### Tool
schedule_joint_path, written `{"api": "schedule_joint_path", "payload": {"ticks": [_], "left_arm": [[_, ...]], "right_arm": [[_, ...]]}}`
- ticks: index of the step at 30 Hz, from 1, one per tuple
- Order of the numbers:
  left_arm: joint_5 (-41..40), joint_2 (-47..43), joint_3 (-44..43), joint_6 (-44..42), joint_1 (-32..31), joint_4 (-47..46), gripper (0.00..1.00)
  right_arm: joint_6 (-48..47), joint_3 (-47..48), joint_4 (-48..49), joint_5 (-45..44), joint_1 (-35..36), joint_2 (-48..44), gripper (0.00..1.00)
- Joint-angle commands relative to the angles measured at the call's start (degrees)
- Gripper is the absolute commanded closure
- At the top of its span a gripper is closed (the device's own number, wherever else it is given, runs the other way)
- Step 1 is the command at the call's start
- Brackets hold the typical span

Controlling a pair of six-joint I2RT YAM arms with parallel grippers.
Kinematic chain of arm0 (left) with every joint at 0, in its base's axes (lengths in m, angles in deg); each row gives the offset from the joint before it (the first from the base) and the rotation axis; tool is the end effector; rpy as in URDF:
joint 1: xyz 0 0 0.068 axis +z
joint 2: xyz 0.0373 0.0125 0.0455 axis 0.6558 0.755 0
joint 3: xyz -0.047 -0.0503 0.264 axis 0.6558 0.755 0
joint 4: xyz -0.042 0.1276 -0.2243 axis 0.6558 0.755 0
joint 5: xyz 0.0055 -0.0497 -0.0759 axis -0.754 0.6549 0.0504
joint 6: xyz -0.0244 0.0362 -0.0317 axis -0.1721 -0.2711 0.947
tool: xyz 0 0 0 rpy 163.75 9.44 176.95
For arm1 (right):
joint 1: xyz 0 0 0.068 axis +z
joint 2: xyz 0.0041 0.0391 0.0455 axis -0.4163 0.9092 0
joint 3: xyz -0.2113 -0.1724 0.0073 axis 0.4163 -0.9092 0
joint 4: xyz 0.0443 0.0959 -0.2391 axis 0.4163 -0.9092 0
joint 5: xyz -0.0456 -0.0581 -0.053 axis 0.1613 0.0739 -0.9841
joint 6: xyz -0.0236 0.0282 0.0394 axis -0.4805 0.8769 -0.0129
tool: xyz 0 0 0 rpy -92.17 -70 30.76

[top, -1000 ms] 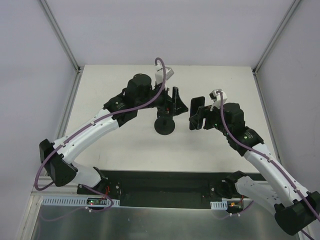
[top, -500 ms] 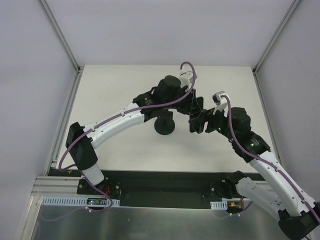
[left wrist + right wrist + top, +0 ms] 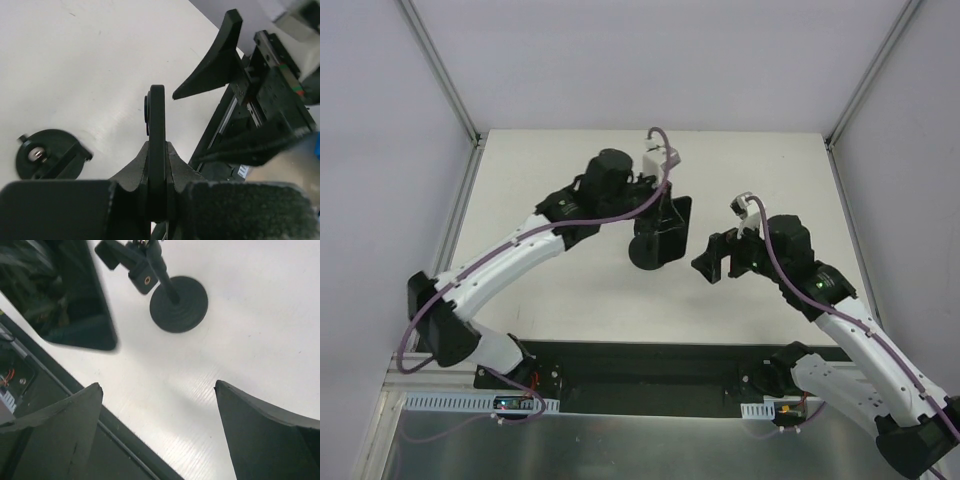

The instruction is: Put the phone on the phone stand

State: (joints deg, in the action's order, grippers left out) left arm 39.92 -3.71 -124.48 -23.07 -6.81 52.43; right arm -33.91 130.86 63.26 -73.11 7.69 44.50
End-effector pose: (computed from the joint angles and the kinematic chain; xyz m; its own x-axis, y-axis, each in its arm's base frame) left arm 0.2258 -0.2683 0.3932 -0.4547 0.1036 -0.8846 0.8283 0.4143 -0.3773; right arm 0.1502 0.1042 0.3311 -0.2454 -0.2302 -0.9417 -0.7132 0.7008 0.0145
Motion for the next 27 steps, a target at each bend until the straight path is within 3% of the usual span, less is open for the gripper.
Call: {"api": "schedule_joint_path", "payload": {"ticks": [1, 5, 9, 13, 18, 27], "left_arm": [[8.20, -16.02, 5.34, -7.98, 5.41, -1.58, 1.00], [7.51, -25.10, 10.70, -11.75, 8.68, -0.27, 1.00], [-0.83, -30.55, 13.43, -13.70, 9.03, 3.86, 1.00], [-7.86, -32.93, 13.61, -13.35, 9.03, 9.39, 1.00], [-14.27, -37.32, 16.33, -9.40, 9.03, 10.37, 1.00], [-18.77, -40.67, 19.32, -5.44, 9.03, 10.55, 1.00]], "right_arm": [[-1.64, 0.60, -0.96, 6.78, 0.23, 0.23, 0.04], [-0.50, -0.99, 5.11, 16.72, 0.40, 3.99, 0.01], [2.93, 2.34, 8.64, 16.04, 2.07, 11.73, 0.27], [6.27, 6.56, 10.31, 6.02, 4.35, 19.37, 0.34], [10.05, 13.94, 7.24, -2.93, 6.90, 26.41, 0.55], [13.30, 19.83, 2.14, -24.97, 14.63, 31.17, 0.59]]}}
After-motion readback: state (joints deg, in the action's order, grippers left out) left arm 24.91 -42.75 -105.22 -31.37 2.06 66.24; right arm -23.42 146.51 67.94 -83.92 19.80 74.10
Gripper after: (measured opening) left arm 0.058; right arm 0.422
